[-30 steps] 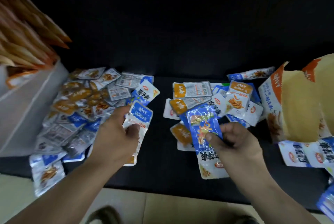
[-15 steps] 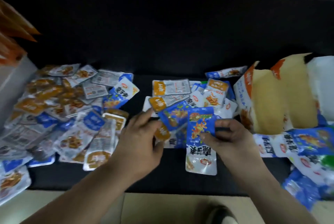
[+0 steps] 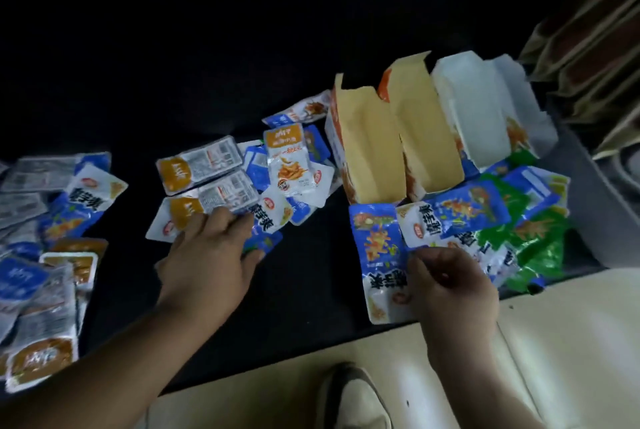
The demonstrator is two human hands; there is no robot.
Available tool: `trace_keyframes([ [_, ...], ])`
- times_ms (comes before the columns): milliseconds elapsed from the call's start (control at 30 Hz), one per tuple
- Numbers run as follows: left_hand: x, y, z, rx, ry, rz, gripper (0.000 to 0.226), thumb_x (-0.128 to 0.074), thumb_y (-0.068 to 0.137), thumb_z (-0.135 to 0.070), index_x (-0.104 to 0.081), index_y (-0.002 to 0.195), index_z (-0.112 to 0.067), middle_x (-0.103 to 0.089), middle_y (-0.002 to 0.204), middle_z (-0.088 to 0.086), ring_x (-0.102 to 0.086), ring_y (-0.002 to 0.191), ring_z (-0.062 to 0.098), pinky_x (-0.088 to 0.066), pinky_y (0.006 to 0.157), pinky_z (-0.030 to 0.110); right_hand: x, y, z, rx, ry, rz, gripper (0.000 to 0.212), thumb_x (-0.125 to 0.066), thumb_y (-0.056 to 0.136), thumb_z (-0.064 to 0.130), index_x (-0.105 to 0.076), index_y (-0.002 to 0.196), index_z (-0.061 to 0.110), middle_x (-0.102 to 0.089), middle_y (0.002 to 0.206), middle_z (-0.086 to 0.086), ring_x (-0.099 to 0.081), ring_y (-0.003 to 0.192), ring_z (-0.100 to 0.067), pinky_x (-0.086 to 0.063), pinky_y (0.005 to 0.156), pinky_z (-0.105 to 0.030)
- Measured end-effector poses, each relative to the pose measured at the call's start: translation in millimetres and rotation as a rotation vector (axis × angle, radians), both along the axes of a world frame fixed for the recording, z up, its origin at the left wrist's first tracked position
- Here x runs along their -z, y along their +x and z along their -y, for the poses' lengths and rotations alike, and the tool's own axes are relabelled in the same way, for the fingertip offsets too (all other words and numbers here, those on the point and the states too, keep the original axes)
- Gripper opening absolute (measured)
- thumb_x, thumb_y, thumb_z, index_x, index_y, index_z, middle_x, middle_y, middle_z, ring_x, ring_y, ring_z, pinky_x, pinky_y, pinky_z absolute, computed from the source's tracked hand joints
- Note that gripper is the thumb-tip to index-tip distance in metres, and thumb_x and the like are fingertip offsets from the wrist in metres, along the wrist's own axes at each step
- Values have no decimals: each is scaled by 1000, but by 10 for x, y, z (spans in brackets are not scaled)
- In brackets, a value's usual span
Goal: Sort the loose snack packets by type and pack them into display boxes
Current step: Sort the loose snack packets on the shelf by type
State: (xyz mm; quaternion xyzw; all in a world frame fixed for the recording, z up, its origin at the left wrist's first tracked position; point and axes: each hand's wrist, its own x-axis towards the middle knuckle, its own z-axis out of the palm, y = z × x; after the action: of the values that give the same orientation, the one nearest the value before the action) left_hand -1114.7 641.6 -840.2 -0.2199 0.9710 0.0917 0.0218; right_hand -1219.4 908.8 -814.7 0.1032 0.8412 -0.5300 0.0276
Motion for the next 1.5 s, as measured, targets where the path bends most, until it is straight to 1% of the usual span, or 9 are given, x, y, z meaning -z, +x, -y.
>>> trace_keyframes([
  [300, -49, -62, -79, 64, -35, -20, 42, -79, 85, -27, -71, 126, -22, -70, 118, -2, -67, 105, 30, -58, 63, 41, 241, -2, -19, -329, 364, -284, 19, -78, 82, 0, -77, 96, 13, -60, 114, -7, -63, 96, -22, -55, 82, -28],
  [467, -19, 5, -71, 15, 87, -46, 49, -65, 89, -18, -61, 137, -30, -61, 141, -9, -58, 130, 20, -61, 77, 53, 206, 54, 148, -514, 724, -508, 22, -78, 81, 21, -76, 102, 17, -64, 118, -11, -57, 104, -40, -48, 78, -49],
  [600, -82, 81, -43, 38, 85, -160, 33, -74, 80, -8, -74, 108, -25, -75, 114, -5, -72, 104, 22, -61, 65, 41, 200, 334, 338, -759, 758, -429, 31, -64, 84, 44, -75, 104, 23, -64, 120, -3, -63, 107, -34, -56, 77, -43],
  [867, -237, 233, -72, 179, 58, -312, 23, -79, 78, -5, -80, 95, -21, -79, 100, -5, -76, 86, 16, -61, 63, 33, 346, 294, 171, -724, 645, -442, 39, -60, 94, 41, -76, 108, 8, -65, 133, -14, -52, 137, -38, -45, 108, -58],
  [1000, -488, 254, -210, 185, 81, -442, 15, -70, 89, -12, -80, 98, -19, -78, 109, -6, -74, 89, 15, -59, 63, 32, -138, 419, 607, -665, 170, -243, 33, -66, 97, 47, -78, 103, 17, -76, 101, 9, -71, 96, -3, -52, 85, -16],
  [1100, -616, 215, -455, 266, 240, -440, 17, -68, 92, -17, -76, 107, -21, -73, 113, -9, -70, 92, 12, -57, 71, 29, -282, 476, 917, -578, -248, 196, 41, -67, 91, 50, -72, 81, 10, -65, 64, 2, -58, 64, -6, -45, 63, -27],
  [1200, -540, 228, -474, 244, 404, -342, 26, -63, 96, -37, -74, 117, -26, -67, 131, -12, -66, 113, 9, -56, 90, 26, -177, 344, 887, -353, -202, 233, 30, -66, 99, 27, -69, 73, 13, -65, 57, 3, -57, 56, -13, -45, 60, -33],
  [1333, -290, 328, -257, 181, 139, 6, 54, -84, 77, -41, -70, 124, -19, -64, 137, 3, -63, 121, 25, -59, 91, 43, -77, 168, 477, -274, -63, 168, 42, -74, 92, 29, -54, 71, -1, -54, 61, -20, -52, 59, -33, -48, 60, -42],
  [1500, -156, 351, -201, 108, 17, 164, 83, -93, 62, -46, -66, 133, -13, -60, 143, 12, -59, 130, 35, -52, 99, 61, -54, -120, 90, -77, -82, 176, 16, -83, 86, 24, -76, 79, 12, -75, 74, -9, -73, 78, -38, -62, 74, -55],
])
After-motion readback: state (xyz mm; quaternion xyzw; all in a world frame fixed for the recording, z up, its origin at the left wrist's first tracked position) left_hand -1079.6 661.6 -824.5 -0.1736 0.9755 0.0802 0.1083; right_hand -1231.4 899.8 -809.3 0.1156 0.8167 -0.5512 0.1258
